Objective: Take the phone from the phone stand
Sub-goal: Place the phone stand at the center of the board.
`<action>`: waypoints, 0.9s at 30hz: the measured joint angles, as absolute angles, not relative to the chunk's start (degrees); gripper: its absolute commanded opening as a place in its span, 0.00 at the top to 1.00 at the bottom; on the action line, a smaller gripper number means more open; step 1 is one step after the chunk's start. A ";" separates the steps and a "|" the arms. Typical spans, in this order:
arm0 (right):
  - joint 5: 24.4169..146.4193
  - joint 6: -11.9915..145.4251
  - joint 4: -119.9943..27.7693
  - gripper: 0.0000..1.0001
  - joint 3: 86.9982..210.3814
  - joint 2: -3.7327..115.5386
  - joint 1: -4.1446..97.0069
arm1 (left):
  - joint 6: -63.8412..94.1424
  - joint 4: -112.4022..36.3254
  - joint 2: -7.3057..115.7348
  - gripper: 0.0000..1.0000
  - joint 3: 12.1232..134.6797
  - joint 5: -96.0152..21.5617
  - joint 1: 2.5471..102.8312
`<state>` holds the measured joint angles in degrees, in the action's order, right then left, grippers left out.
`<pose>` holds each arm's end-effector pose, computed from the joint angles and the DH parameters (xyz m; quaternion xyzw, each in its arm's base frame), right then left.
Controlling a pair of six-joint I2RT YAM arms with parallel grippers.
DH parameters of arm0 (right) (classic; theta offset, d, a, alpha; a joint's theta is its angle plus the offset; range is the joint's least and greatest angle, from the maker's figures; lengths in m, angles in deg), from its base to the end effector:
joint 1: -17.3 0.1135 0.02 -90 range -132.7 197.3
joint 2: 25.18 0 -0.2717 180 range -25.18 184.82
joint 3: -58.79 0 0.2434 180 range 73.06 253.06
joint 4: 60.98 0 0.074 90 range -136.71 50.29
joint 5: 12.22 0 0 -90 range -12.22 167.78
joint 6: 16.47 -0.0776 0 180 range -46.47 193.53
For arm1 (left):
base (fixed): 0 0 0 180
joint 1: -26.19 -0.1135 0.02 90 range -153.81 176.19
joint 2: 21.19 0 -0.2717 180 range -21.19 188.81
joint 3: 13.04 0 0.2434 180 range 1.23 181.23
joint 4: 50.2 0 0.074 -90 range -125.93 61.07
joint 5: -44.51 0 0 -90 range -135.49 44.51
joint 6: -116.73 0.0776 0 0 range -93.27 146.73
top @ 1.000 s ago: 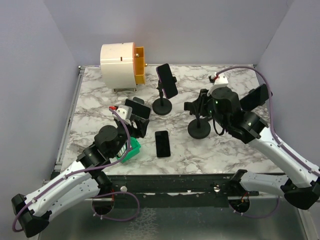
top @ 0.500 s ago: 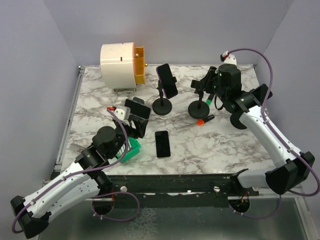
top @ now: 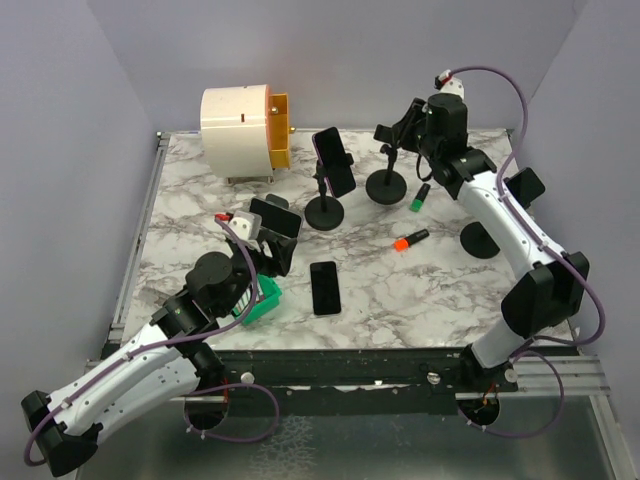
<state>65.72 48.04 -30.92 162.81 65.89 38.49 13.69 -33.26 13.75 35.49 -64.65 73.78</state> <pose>0.3840 0.1315 0.3956 0.0924 0.7971 0.1565 0.5759 0.1408 -0.1164 0.3177 0.1040 0.7189 -0.2370 0.6452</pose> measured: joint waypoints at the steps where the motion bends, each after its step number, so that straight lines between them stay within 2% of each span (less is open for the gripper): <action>1: 65.99 48.01 -31.64 1.00 163.51 67.03 38.23 | 13.69 -33.26 13.81 0.32 35.49 -64.65 73.78; 12: 67.23 49.26 -35.33 1.00 172.71 79.77 36.16 | 13.69 -33.26 14.75 0.32 35.49 -64.60 73.39; 27: 69.77 49.63 -40.64 1.00 173.30 86.37 33.55 | 13.67 -33.28 16.59 0.32 35.49 -64.14 71.55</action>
<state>69.77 49.63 -40.64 173.30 86.37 33.55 13.67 -33.28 16.59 35.49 -64.14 71.55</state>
